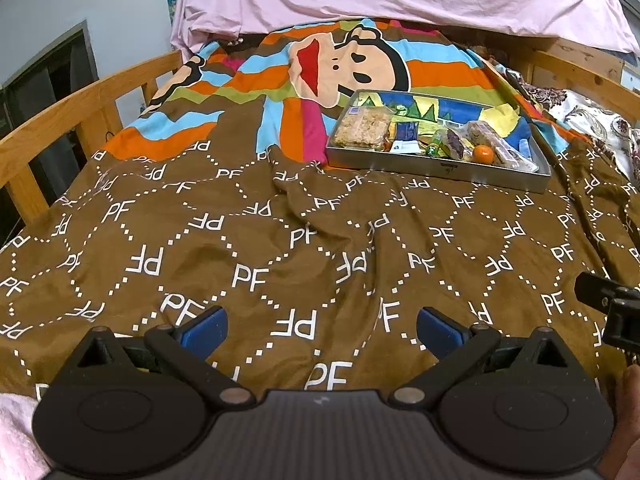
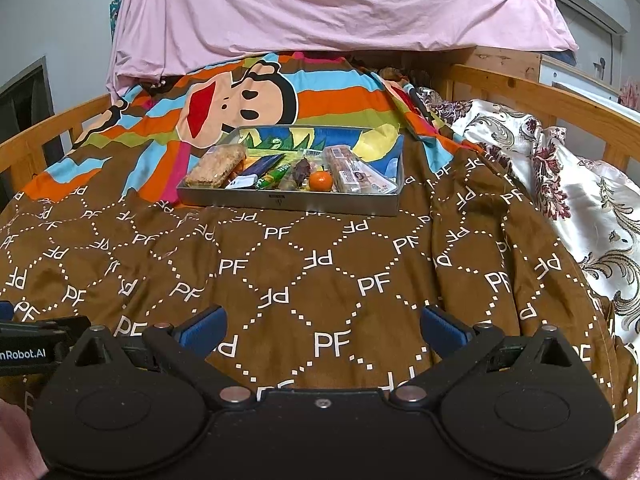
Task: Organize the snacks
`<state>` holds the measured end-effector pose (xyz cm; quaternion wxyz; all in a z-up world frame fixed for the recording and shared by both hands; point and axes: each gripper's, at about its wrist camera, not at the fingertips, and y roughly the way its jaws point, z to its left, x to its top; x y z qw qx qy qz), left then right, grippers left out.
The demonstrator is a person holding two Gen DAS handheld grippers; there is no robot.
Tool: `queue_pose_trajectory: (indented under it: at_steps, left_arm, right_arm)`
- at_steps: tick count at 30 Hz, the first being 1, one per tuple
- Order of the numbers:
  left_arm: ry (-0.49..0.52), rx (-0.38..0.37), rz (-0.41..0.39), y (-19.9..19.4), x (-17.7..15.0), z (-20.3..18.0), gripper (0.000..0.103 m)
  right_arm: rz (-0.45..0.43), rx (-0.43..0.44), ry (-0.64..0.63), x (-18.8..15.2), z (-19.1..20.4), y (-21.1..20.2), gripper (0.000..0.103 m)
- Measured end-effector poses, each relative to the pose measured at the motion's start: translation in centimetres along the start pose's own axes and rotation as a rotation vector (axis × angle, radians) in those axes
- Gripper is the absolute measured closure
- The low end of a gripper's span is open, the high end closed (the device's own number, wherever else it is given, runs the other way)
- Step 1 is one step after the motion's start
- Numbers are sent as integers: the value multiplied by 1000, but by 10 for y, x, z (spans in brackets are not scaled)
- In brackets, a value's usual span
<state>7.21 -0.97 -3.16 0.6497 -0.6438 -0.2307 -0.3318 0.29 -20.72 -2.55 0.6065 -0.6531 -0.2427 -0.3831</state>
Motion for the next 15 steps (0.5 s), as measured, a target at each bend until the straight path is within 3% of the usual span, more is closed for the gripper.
queue_pose_trajectory:
  at_steps: [15]
  left_arm:
    - [9, 9, -2, 0, 1, -1, 1]
  right_arm:
    - [1, 0, 0, 0, 0, 0, 1]
